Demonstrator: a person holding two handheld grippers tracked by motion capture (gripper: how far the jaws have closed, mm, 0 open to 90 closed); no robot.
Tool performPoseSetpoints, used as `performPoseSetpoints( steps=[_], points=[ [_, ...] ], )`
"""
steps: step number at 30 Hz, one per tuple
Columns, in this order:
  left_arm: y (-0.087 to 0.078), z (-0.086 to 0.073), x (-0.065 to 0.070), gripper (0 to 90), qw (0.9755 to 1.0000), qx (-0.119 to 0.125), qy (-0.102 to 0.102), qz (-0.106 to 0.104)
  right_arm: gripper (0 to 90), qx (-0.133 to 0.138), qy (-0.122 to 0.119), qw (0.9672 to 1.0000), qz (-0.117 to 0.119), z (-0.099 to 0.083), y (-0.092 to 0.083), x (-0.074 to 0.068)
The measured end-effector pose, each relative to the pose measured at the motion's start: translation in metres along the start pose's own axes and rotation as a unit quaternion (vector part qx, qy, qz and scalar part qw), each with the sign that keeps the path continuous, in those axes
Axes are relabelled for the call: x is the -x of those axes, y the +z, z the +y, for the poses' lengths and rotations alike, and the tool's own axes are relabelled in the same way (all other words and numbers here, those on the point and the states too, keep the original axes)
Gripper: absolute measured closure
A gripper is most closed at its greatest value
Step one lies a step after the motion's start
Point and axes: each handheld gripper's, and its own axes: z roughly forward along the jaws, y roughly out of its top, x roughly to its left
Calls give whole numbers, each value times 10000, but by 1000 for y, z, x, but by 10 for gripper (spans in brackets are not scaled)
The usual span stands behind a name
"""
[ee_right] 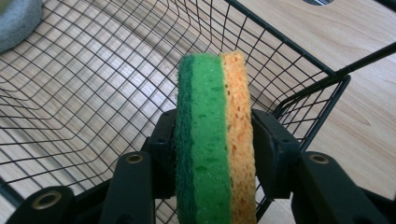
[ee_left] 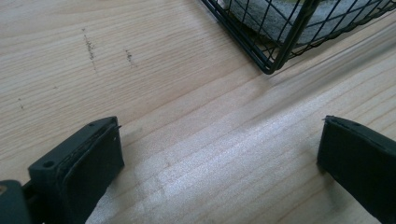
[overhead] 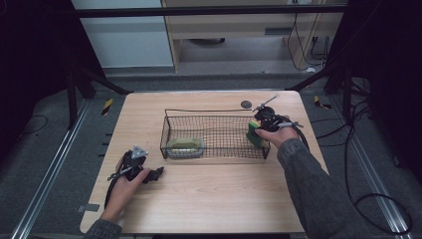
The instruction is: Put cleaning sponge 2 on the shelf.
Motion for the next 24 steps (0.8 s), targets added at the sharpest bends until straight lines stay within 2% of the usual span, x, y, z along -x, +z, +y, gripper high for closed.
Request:
performPoseSetpoints(
  steps=[7,11,16,24],
  points=[
    [0,0,0,0,10000,0,1,-1,520,72,-37,10000,15,0,-9,-4],
    [0,0,0,0,10000,-1,1,-2,581,128,-95,9999,49,1,-14,-8],
    [0,0,0,0,10000,0,0,-1,595,127,-127,9998,107,3,-13,-12],
    [0,0,0,0,10000,-1,3,-4,564,87,-280,9995,149,11,-6,-25]
  ],
)
